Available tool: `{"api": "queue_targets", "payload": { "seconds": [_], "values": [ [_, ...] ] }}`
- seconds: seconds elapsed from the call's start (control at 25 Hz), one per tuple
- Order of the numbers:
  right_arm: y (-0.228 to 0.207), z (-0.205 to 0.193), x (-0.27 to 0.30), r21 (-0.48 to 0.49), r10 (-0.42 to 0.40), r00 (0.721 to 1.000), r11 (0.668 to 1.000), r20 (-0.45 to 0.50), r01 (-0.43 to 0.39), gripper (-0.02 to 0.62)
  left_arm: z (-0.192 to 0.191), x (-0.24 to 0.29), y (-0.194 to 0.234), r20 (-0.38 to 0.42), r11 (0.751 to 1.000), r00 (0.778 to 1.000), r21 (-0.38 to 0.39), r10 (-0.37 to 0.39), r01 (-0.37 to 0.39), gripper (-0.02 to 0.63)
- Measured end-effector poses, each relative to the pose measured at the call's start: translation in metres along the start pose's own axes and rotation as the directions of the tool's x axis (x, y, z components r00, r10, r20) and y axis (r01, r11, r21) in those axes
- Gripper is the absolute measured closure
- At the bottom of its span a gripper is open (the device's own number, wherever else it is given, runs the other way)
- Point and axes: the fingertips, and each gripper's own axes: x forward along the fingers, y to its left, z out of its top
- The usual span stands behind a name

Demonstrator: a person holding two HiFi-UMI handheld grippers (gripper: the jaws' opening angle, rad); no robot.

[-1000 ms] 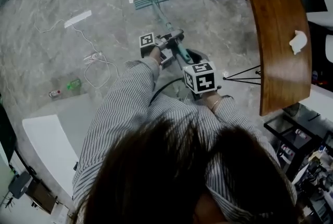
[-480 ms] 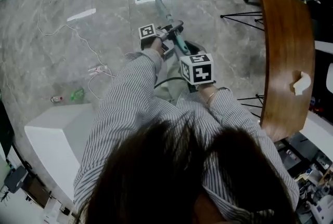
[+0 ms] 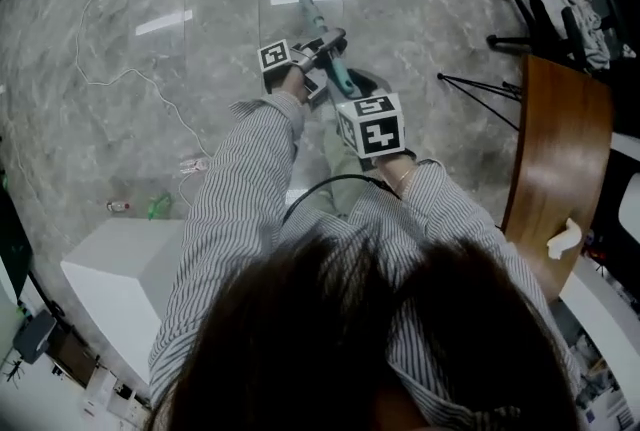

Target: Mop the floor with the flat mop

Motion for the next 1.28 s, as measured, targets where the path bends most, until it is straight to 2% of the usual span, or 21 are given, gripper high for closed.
{"api": "queue_targets", "payload": {
  "seconds": [0.24, 0.48, 0.6, 0.96, 1.28],
  "values": [
    [-0.031, 0.064, 0.059, -0.026, 0.005, 1.0, 1.0, -0.004, -0.005, 0.44, 0.08, 0.046, -0.028, 0.035, 0.999, 0.999, 0.018, -0.033, 0.032, 0.44],
    [-0.042, 0.088, 0.086, -0.042, 0.012, 1.0, 0.999, -0.016, -0.013, 0.44, 0.116, 0.062, -0.039, 0.077, 0.997, 0.995, 0.042, -0.063, 0.059, 0.437],
    [-0.043, 0.086, 0.088, -0.05, 0.011, 1.0, 0.999, -0.023, -0.012, 0.44, 0.118, 0.062, -0.037, 0.093, 0.996, 0.992, 0.037, -0.085, 0.082, 0.436],
    [-0.042, 0.075, 0.081, -0.049, 0.009, 0.999, 0.999, -0.032, -0.01, 0.444, 0.11, 0.057, -0.03, 0.108, 0.996, 0.991, 0.036, -0.085, 0.082, 0.434],
    [-0.032, 0.048, 0.059, -0.04, 0.012, 1.0, 0.999, -0.02, -0.013, 0.445, 0.08, 0.04, -0.019, 0.11, 0.995, 0.989, 0.036, -0.094, 0.091, 0.434]
  ]
}}
